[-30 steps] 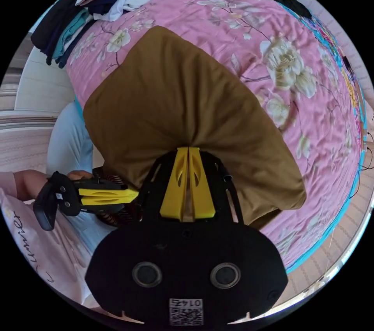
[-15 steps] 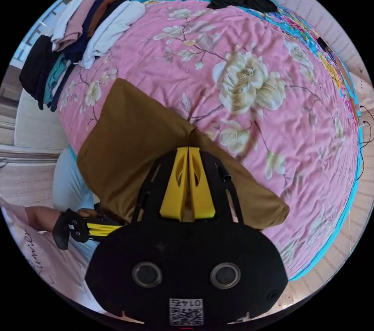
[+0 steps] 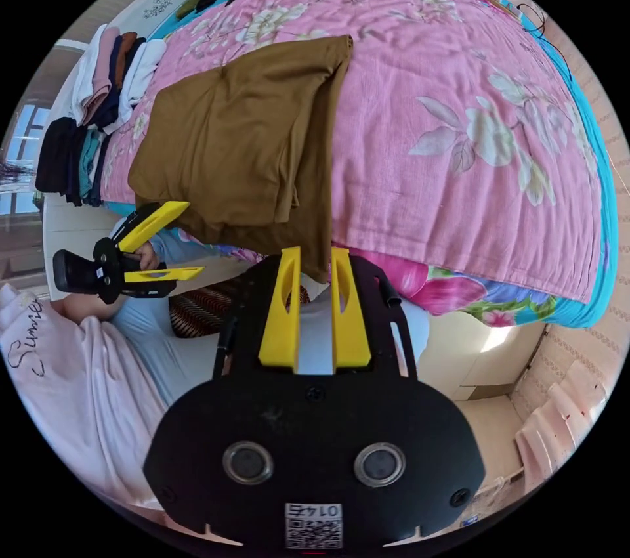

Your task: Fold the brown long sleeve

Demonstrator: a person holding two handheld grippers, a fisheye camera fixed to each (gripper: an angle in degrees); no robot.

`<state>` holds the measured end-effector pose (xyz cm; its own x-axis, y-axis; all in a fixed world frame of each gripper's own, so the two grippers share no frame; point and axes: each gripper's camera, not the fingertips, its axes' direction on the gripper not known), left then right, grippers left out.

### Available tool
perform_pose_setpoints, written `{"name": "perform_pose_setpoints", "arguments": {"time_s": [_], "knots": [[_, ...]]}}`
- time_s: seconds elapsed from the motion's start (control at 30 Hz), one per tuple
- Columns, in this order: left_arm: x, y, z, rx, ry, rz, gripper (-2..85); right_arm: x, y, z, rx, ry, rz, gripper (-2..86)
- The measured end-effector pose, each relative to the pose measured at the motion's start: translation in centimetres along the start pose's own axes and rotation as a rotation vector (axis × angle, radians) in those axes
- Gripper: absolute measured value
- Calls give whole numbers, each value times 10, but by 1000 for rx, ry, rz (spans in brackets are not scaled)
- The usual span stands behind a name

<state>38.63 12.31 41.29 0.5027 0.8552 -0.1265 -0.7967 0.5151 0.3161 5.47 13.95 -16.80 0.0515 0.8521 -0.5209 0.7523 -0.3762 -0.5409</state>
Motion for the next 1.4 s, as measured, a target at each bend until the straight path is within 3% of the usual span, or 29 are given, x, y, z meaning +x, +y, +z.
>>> {"name": "perform_pose_setpoints", "arguments": {"time_s": [0.1,0.2,0.43,0.63,0.83,1.07,1.4], "knots": [[8,-14,9,-17,5,29,194,19,-4,5,-51,-65,7,79],[15,-29,23,-25,14,62,221,36,-4,4,-66,-129,6,20],[28,-67,53,-44,65,126,248,65,18,-47,113,-377,-56,-5],[16,-94,63,-46,82,86,162,88,26,-83,277,-651,-120,1],[-14,-97,75,-94,73,-32,21,112,21,-94,285,-676,-189,19],[-23,-97,75,-112,57,-41,2,168,-28,-97,537,-623,30,90],[-57,-87,47,-67,129,-126,3,154,-118,-75,545,-490,-2,100]]}}
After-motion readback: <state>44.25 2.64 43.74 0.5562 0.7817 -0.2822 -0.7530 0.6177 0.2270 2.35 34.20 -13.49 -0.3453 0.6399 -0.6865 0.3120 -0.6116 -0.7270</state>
